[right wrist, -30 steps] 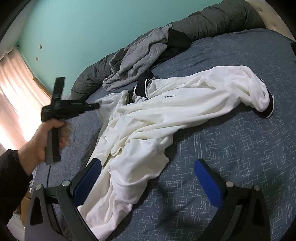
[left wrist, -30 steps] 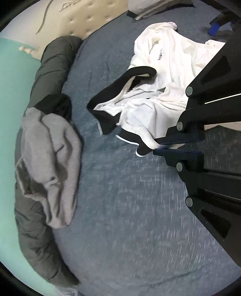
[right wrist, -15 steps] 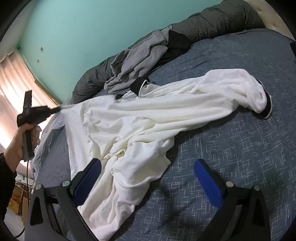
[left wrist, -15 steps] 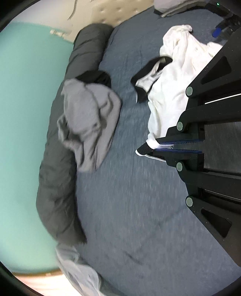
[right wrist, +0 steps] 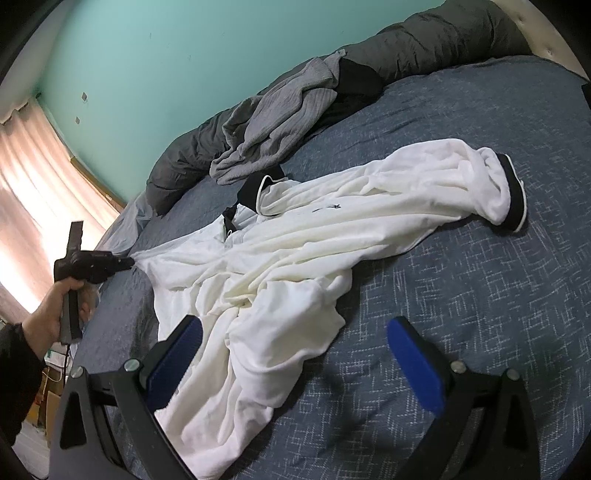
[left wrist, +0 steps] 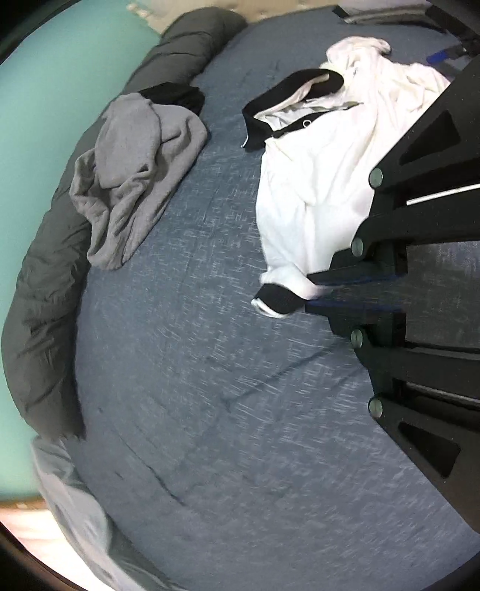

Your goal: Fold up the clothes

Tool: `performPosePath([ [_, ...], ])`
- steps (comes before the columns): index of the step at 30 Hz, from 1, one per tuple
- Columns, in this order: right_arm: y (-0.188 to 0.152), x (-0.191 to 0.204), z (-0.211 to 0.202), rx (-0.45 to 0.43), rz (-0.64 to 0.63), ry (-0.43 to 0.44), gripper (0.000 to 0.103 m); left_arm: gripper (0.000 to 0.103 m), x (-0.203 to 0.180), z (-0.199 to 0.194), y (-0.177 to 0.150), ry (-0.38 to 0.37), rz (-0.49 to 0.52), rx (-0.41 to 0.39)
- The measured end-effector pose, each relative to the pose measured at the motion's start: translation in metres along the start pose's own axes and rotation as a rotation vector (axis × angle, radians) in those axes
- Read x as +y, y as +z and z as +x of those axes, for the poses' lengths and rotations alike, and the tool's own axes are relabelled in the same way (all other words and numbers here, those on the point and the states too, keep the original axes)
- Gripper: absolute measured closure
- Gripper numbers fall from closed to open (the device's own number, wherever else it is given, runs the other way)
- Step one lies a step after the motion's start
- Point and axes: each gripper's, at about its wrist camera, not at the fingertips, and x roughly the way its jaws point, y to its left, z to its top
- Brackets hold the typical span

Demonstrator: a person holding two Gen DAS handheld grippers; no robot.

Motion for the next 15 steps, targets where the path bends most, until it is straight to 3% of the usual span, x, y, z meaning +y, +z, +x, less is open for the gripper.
performPosePath([
  [5,0.001,0.001,-0.002,-0.005,0.009,0.005,0.002,0.080,0.005,-0.018,-0.028,-0.029,-0.005,-0.010],
  [15,0.001,-0.002,0.000,0.021,0.037,0.024,0.002,0.079,-0.044,-0.007,-0.131,-0.221,0.105,0.177],
])
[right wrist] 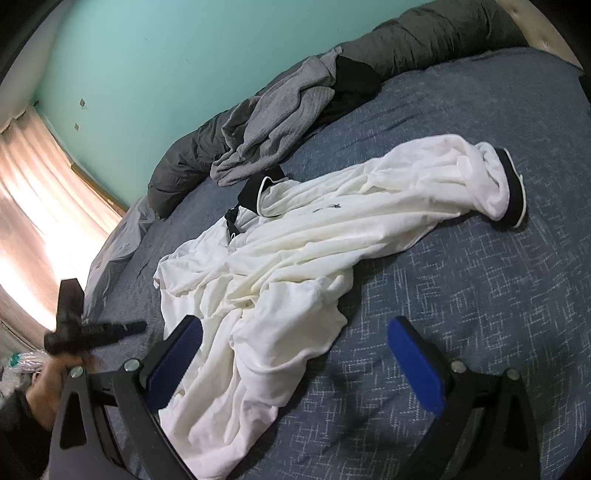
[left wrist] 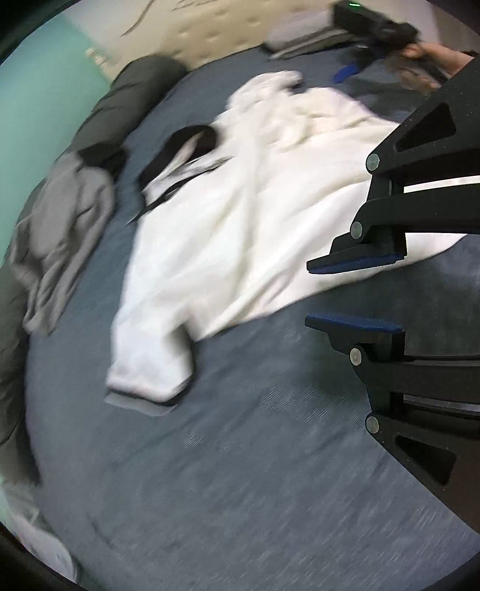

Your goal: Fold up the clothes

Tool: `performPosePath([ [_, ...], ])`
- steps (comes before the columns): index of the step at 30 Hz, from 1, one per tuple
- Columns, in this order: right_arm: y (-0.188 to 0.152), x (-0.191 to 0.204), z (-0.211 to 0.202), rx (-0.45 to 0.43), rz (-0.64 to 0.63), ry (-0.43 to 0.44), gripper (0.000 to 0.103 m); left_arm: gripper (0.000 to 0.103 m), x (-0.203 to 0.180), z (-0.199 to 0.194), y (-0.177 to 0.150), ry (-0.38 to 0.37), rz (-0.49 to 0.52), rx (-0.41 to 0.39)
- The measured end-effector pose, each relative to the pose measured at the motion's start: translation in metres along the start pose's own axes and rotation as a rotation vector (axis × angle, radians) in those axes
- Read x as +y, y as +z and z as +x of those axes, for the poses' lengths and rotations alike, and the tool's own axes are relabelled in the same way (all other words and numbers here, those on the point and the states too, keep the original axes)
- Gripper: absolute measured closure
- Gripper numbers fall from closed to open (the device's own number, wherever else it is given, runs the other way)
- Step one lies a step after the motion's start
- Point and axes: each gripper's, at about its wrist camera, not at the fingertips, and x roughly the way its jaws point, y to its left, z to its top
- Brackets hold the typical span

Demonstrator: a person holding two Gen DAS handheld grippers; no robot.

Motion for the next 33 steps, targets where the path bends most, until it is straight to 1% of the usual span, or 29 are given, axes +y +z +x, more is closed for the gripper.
performPosePath([
  [4,0.000,-0.001,0.001,0.015,0.021,0.035,0.002,0.079,-0.014,0.005,-0.026,-0.020,0.030,0.018],
  [6,0.000,-0.001,0.003,0.027,0.026,0.048,0.010,0.079,-0.019,0.004,-0.036,-0.029,0.037,0.019],
  [7,0.000,-0.001,0.004,0.034,0.026,0.044,0.017,0.079,-0.021,0.003,-0.040,-0.033,0.036,0.014],
  [9,0.000,0.000,0.007,0.049,0.022,0.035,0.018,0.079,-0.021,-0.001,-0.049,-0.044,0.021,-0.003],
  [10,-0.002,0.002,0.009,0.056,0.020,0.042,0.022,0.079,-0.021,-0.002,-0.054,-0.049,0.014,-0.011],
  [11,-0.003,0.003,0.011,0.067,0.020,0.055,0.027,0.079,-0.021,-0.003,-0.059,-0.055,0.008,-0.019],
  [12,-0.004,0.005,0.014,0.080,0.013,0.057,0.030,0.079,-0.022,-0.002,-0.063,-0.060,0.007,-0.019],
  [15,-0.010,0.016,0.020,0.110,-0.056,0.015,0.038,0.079,-0.024,0.001,-0.078,-0.083,0.006,-0.014],
  [18,-0.016,0.022,0.028,0.153,-0.094,0.003,0.050,0.079,-0.025,0.006,-0.091,-0.109,-0.026,-0.001],
  [19,-0.019,0.024,0.031,0.164,-0.106,-0.001,0.060,0.078,-0.025,0.009,-0.097,-0.123,-0.035,0.010],
  [21,-0.023,0.026,0.035,0.181,-0.132,-0.011,0.067,0.075,-0.025,0.012,-0.103,-0.136,-0.038,0.018],
  [22,-0.024,0.026,0.035,0.185,-0.138,-0.008,0.080,0.073,-0.026,0.013,-0.107,-0.143,-0.040,0.018],
  [23,-0.025,0.025,0.037,0.191,-0.137,-0.004,0.087,0.072,-0.028,0.016,-0.110,-0.154,-0.042,0.015],
  [24,-0.025,0.023,0.037,0.193,-0.136,-0.004,0.087,0.072,-0.029,0.017,-0.111,-0.161,-0.045,0.011],
  [26,-0.025,0.020,0.038,0.190,-0.139,-0.004,0.093,0.070,-0.031,0.017,-0.113,-0.177,-0.047,0.002],
  [29,-0.023,0.018,0.035,0.166,-0.146,-0.003,0.096,0.066,-0.034,0.018,-0.115,-0.186,-0.034,-0.003],
  [33,-0.015,0.016,0.024,0.107,-0.134,0.017,0.097,0.064,-0.034,0.022,-0.120,-0.195,-0.029,0.009],
])
